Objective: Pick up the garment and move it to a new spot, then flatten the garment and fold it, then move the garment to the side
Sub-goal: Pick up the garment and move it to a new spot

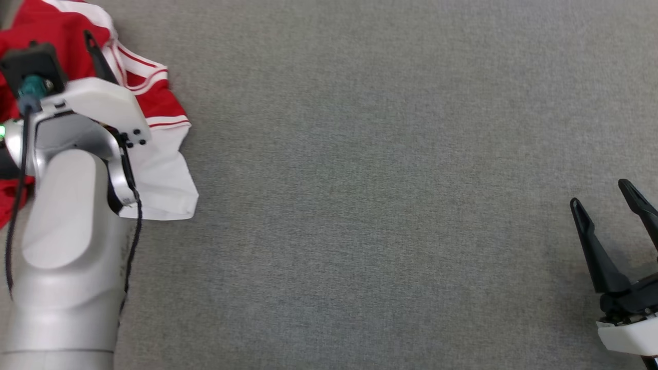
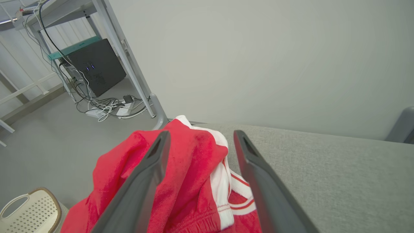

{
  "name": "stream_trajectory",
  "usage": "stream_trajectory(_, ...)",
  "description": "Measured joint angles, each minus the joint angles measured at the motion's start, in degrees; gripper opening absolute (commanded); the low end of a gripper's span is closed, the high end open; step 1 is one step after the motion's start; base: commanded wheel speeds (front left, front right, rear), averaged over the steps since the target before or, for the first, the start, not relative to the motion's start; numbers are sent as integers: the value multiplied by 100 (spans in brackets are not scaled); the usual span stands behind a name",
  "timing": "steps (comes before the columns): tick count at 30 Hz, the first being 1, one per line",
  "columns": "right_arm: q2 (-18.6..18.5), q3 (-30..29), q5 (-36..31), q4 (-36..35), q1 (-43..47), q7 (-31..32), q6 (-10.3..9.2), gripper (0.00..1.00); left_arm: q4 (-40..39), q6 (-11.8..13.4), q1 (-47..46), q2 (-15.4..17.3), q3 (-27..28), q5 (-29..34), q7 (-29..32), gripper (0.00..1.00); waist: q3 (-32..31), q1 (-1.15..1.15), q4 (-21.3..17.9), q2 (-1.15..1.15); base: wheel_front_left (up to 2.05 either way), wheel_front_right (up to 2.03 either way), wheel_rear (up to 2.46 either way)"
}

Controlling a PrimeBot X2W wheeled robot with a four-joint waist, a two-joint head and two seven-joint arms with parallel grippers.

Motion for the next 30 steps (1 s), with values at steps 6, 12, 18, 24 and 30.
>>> stream_trajectory(6, -82, -41, 131, -109, 9, 0, 0, 100, 513, 287, -522, 235, 163, 41, 347, 100, 288, 0, -171, 0, 0, 0, 0)
stream_trajectory(12, -104, -88, 210, -122, 77, 0, 0, 100, 782, 334, -630, 311, 174, 3, 620, 100, 358, 0, -225, 0, 0, 0, 0)
stream_trajectory(18, -79, -94, 241, -104, 99, 0, 0, 100, 988, 296, -582, 334, 196, -125, 835, 100, 305, 0, -237, 0, 0, 0, 0)
stream_trajectory(24, -75, -92, 265, -89, 110, 0, 0, 100, 1210, 198, -503, 389, 267, -282, 957, 47, 283, 0, -235, 0, 0, 0, 0)
stream_trajectory(30, -100, -73, 321, -41, 107, 0, 0, 100, 1574, -8, -528, 530, 397, -488, 755, 0, 237, 0, -263, 0, 0, 0, 0)
